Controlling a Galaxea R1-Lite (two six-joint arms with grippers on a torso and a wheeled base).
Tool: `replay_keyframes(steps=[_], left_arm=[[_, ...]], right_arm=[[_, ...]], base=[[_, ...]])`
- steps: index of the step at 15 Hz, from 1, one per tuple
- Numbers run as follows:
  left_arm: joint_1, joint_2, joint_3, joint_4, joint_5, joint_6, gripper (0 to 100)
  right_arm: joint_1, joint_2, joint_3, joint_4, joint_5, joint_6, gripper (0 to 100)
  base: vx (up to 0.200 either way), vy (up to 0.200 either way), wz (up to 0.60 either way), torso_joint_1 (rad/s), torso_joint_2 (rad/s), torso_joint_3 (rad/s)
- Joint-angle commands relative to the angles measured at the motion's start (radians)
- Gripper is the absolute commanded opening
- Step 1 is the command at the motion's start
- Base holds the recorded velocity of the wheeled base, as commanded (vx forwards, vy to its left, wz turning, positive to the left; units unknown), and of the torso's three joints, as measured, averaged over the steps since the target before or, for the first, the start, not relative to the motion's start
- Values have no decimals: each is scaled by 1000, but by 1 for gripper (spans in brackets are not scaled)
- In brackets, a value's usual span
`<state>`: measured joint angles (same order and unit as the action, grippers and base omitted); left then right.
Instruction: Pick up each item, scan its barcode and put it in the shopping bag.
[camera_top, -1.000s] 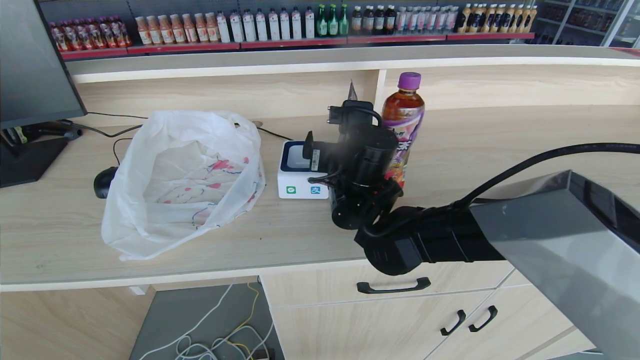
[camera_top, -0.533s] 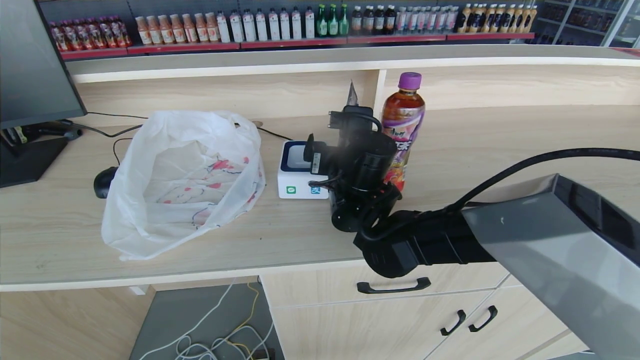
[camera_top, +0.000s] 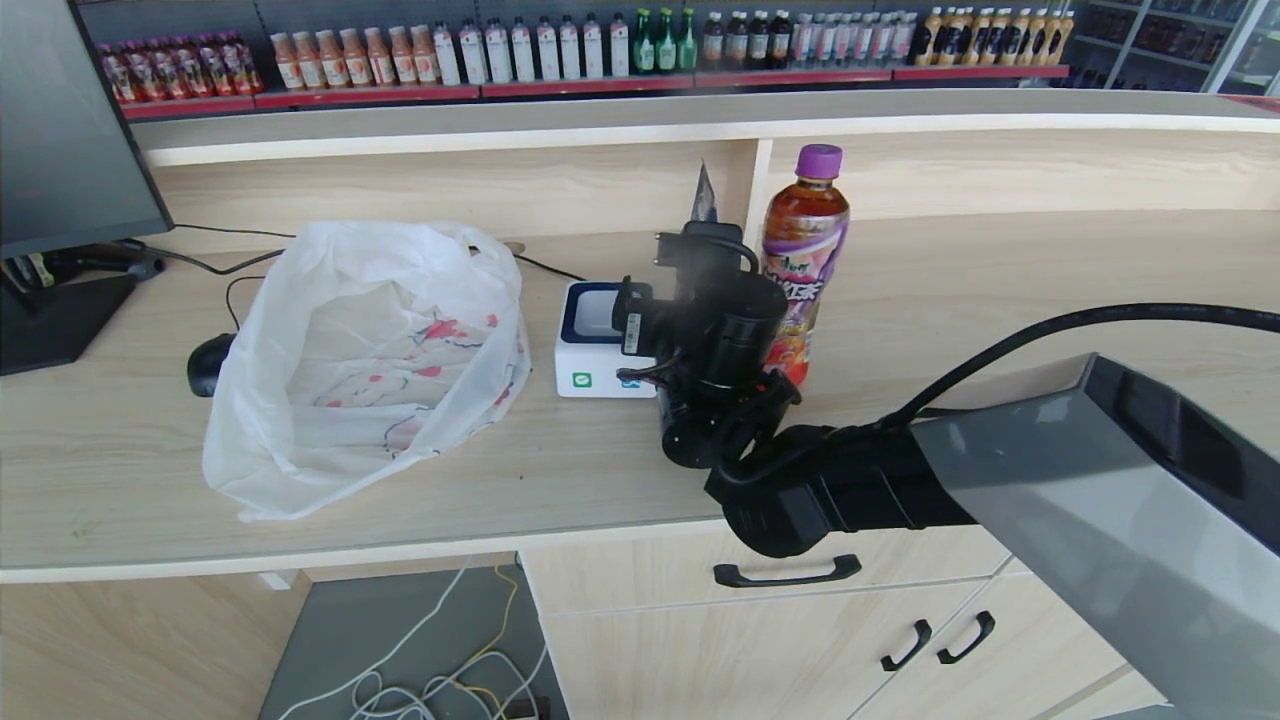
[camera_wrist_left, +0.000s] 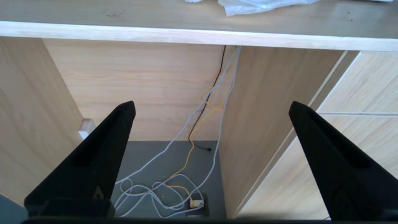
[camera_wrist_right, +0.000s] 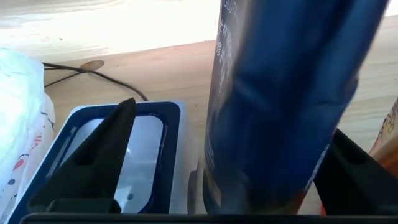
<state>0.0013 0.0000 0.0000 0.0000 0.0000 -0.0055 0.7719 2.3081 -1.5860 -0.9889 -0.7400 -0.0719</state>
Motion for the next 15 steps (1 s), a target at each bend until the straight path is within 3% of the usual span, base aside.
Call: replay_keyframes(steps=[1,15], left_arm=[[0,0,0,0,0,-1,100],[0,0,0,0,0,-1,100]], right_arm=[[0,5,-6,0,1,0,0],[0,2,4,-59,8,-11,0]], base=[[0,0,0,0,0,0],[0,0,0,0,0,0]])
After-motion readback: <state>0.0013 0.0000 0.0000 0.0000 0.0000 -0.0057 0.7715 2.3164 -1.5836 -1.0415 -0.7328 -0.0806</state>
